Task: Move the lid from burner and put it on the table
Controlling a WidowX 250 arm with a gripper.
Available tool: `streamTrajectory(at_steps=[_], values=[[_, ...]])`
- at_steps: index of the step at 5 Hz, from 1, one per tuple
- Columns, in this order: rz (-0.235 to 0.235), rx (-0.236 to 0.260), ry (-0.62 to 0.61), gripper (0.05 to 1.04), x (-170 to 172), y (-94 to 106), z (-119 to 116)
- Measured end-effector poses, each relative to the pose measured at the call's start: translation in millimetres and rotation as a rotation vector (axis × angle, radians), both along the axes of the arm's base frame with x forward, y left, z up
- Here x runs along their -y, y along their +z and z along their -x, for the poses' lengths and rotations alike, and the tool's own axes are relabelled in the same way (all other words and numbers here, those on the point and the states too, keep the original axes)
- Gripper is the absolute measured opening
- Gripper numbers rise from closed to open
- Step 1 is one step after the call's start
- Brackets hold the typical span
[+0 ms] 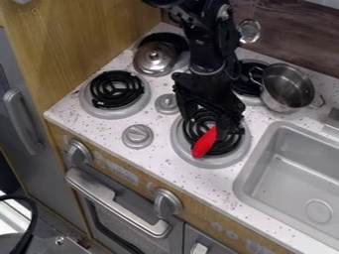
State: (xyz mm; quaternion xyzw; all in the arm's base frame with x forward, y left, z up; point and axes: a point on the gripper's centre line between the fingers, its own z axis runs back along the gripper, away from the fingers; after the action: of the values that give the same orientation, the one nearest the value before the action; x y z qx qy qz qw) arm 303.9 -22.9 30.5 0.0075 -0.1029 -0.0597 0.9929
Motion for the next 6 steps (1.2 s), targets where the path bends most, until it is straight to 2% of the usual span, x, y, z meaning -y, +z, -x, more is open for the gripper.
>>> streamTrajectory(at_steps=[1, 2, 3, 4, 5, 6], values=[[-0.001, -0.034, 0.004, 0.997, -0.6, -9.4, 5.0], [-0.004, -0.050, 0.016, 0.997, -17.7, -20.6, -14.5], [-0.010, 0.026, 0.065, 0.997, -47.3, -25.4, -44.3], [-0.043, 0.089, 0.101, 0.997, -74.2, -31.2, -72.5], [-0.082, 0.126, 0.208, 0.997, -115.9, -41.0, -101.6], [-0.075, 0.194, 0.289, 0.997, -147.6, -40.4, -127.7]])
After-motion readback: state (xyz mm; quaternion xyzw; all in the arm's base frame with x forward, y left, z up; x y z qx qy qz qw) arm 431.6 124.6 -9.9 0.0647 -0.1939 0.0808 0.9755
